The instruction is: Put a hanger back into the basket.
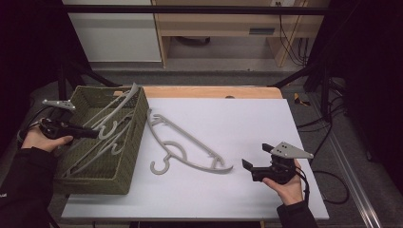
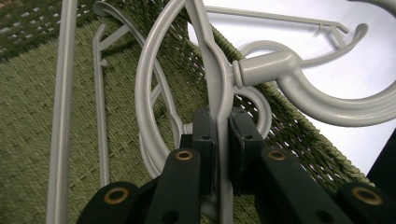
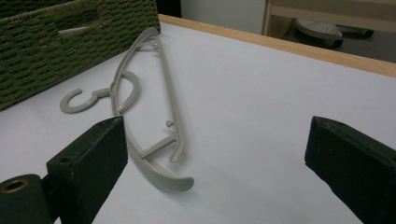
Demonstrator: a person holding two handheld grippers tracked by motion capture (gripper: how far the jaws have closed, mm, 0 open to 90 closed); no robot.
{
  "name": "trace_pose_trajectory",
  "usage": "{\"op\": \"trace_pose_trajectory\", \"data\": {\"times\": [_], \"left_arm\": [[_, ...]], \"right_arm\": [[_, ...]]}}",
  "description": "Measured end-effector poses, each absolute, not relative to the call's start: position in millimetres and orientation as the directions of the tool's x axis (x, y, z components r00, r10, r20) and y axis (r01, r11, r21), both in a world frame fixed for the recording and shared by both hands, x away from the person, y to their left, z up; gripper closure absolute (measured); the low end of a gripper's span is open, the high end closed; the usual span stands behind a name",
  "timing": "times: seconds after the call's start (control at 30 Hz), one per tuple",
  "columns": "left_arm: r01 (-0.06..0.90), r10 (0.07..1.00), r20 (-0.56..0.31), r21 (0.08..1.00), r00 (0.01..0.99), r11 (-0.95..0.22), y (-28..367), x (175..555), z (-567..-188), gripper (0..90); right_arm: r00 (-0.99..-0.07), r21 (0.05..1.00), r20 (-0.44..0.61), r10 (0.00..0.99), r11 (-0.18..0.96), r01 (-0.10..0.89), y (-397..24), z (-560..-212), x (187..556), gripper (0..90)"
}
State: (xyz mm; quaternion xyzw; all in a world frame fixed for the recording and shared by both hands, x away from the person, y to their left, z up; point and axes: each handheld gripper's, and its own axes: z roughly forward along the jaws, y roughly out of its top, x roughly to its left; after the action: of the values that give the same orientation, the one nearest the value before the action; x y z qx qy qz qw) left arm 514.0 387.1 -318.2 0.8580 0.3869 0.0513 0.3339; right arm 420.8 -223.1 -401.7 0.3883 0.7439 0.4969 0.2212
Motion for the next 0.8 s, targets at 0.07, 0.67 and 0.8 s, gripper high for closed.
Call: {"op": "trace_pose_trajectory", "data": {"times": [0.07,0.67,0.8], "left_arm": [[0.640,0.710,-0.162,0.600,0.685,-0.480,385.1,515.6,-321.6,82.4],[0.697,0.757,-0.150,0.532,0.636,-0.480,377.3,528.5,-355.1,82.2],[0.699,0.762,-0.158,0.544,0.628,-0.464,375.1,530.0,-359.6,82.3]], "right_arm": [[-0.600,0.910,0.058,0.798,0.204,0.359,-222.7,-401.8,420.6,5.9],[-0.597,0.913,0.058,0.800,0.200,0.356,-223.1,-401.2,420.3,5.9],[-0.600,0.913,0.059,0.798,0.200,0.355,-222.5,-401.4,420.4,5.9]]}}
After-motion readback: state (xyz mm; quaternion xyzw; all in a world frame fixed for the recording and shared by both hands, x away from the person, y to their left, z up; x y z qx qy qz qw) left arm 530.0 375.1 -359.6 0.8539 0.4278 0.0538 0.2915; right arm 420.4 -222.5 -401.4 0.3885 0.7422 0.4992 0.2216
